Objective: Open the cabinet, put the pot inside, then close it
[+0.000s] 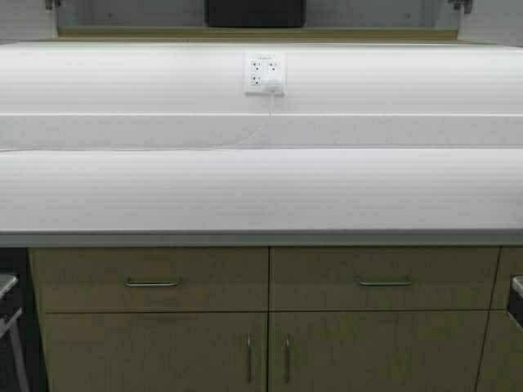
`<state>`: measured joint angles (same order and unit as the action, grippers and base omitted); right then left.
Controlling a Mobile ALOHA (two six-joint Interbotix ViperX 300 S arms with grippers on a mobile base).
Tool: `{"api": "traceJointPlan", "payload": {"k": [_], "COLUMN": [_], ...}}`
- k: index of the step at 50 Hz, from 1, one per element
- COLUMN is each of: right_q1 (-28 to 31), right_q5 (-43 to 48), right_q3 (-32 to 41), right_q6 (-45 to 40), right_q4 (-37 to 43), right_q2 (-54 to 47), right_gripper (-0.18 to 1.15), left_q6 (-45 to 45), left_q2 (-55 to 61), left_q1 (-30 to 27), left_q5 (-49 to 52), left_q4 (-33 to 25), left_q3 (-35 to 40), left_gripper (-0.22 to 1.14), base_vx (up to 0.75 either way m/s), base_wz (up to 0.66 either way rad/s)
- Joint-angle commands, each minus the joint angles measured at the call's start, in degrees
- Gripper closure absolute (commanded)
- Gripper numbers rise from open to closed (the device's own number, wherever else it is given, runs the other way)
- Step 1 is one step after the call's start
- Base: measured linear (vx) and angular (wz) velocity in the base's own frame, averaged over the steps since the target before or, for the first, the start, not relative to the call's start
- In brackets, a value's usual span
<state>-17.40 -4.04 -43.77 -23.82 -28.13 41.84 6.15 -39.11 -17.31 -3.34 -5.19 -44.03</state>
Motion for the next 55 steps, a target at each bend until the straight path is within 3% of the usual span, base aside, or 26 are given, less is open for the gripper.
{"api": "traceJointPlan", "payload": {"k": [1,11,21,28,44,55], "right_q1": [-5.01,-7.21,-7.12,-5.54,1.23,9.14], "right_q5": [2.46,5.36,5.62,5.62,5.36,4.92], "right_q3": [5.01,15.29,27.51,32.7,36.21,33.13], "right_q6": [-0.18,-1.14,-3.08,-3.43,-3.52,-3.25], "right_q4": [0.18,0.7,0.97,0.79,0.79,0.62], "right_q2": [-3.87,-15.82,-28.65,-33.4,-37.53,-33.75], "right_gripper": [0.9,0.9,0.9,0.91,0.91,0.91], "left_q6": [-0.09,-0.44,-0.79,-1.14,-2.46,-3.87], "left_q2": [0.62,8.09,18.81,23.2,29.71,25.31], "left_q1": [-3.87,-7.21,-7.21,-5.01,2.81,11.43], "left_q5": [0.62,0.88,1.05,1.58,1.67,1.76], "left_q4": [1.93,2.02,1.67,1.49,1.23,1.41], "left_q3": [4.57,13.1,22.59,25.4,30.15,26.46], "left_gripper": [0.88,0.88,0.88,0.88,0.88,0.88], "base_vx": [-0.17,-0.13,-0.09,-0.04,0.0,0.0], "base_wz": [-0.07,-0.03,-0.01,-0.01,0.0,0.0]}}
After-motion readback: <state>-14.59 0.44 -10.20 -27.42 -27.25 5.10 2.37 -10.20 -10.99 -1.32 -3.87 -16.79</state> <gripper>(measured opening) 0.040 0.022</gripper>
